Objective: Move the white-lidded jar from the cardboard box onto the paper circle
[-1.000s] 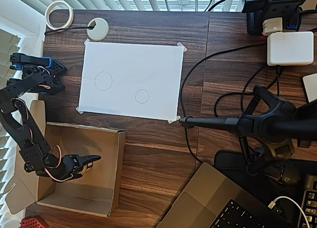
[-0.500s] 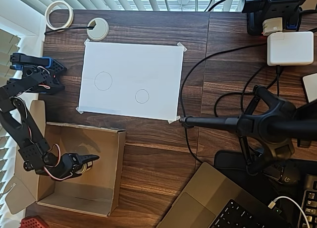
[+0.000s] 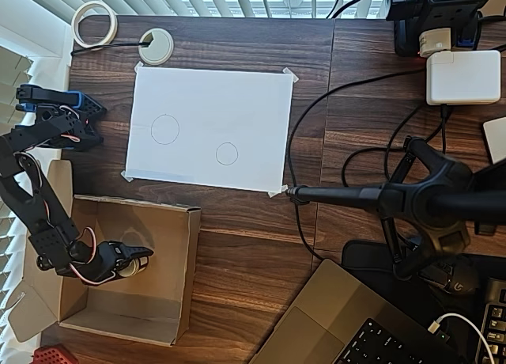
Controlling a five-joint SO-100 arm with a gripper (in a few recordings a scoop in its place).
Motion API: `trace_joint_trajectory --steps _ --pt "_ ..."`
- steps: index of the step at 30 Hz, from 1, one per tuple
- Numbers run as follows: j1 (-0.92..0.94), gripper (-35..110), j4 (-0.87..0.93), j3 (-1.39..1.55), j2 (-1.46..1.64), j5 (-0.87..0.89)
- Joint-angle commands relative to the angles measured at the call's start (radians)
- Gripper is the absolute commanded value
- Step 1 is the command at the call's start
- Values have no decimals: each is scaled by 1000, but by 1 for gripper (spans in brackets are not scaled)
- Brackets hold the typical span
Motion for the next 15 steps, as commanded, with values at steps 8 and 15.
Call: trace_joint_trajectory --steps 8,15 --pt "6 11 -64 41 163 -11" --pt "-29 7 -172 97 249 11"
